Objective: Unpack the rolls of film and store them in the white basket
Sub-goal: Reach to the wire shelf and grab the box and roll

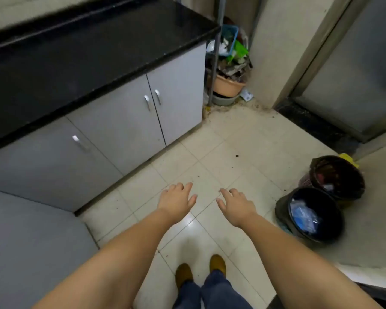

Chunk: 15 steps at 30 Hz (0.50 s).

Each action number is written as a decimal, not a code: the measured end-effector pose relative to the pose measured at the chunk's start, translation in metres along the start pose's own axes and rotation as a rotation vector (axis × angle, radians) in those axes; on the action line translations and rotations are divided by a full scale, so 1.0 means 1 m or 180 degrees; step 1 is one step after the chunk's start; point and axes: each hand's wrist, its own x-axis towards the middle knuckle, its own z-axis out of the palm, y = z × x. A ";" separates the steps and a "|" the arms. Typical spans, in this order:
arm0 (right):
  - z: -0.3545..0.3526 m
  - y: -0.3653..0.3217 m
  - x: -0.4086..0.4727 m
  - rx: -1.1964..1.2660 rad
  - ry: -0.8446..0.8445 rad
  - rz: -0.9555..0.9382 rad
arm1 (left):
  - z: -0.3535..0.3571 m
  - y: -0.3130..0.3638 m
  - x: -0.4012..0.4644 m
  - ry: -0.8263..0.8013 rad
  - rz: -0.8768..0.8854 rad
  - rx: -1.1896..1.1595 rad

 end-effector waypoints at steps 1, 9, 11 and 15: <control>-0.004 0.001 0.003 0.0048 -0.0003 0.0062 | -0.004 0.000 0.006 0.0025 -0.0005 -0.0069; -0.061 0.039 0.060 -0.0026 0.0039 0.0290 | -0.048 0.029 0.093 0.0027 0.0126 -0.0158; -0.086 0.054 0.086 -0.0037 0.0067 0.0291 | -0.065 0.043 0.125 0.0057 0.0231 -0.0102; -0.149 0.087 0.147 -0.0059 0.0225 0.0279 | -0.107 0.072 0.197 0.0109 0.0287 -0.0078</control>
